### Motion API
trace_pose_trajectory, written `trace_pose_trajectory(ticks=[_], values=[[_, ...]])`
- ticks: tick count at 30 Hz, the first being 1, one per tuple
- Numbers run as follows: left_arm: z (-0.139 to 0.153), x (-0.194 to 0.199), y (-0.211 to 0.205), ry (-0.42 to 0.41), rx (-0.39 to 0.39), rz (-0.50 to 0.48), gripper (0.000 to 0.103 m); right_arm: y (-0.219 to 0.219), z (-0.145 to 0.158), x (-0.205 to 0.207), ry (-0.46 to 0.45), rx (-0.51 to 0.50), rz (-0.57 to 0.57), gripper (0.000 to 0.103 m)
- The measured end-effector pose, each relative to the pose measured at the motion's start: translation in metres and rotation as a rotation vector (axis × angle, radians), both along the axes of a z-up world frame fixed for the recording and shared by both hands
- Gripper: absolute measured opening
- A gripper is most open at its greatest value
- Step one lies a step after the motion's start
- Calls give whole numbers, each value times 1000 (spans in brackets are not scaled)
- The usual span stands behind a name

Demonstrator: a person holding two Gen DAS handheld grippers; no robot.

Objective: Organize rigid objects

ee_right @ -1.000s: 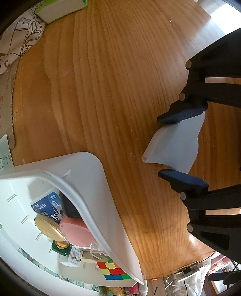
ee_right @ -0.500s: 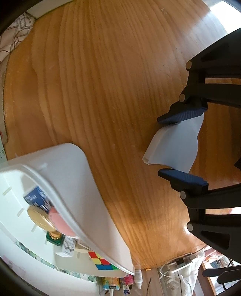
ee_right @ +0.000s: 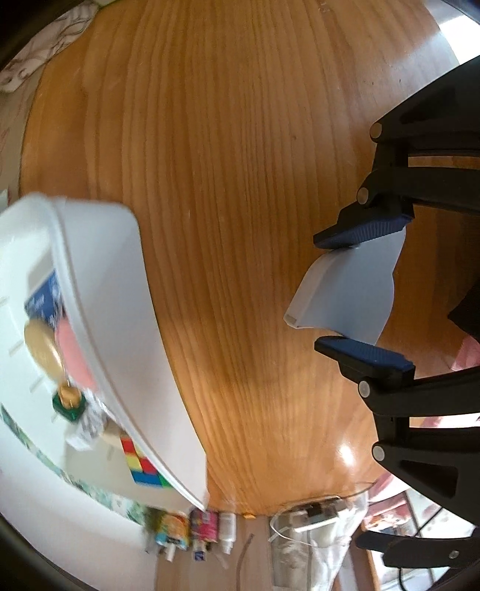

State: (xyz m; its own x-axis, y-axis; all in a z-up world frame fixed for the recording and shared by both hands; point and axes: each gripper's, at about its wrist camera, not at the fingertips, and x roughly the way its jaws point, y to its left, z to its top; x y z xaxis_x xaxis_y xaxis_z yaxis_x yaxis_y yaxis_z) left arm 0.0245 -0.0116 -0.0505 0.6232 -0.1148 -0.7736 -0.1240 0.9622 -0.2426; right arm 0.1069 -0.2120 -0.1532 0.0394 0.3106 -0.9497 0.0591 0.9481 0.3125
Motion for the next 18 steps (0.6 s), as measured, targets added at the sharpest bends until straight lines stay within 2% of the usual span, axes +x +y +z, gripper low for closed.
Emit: trace_pose_trajectory(ticks=[8,18], values=[[1,-5,1,-4,6,14,82,26,31,-6,-122,-4,96,49],[5,-16,5,5,31,47,82,37,76,7,-332,-50,164,49]])
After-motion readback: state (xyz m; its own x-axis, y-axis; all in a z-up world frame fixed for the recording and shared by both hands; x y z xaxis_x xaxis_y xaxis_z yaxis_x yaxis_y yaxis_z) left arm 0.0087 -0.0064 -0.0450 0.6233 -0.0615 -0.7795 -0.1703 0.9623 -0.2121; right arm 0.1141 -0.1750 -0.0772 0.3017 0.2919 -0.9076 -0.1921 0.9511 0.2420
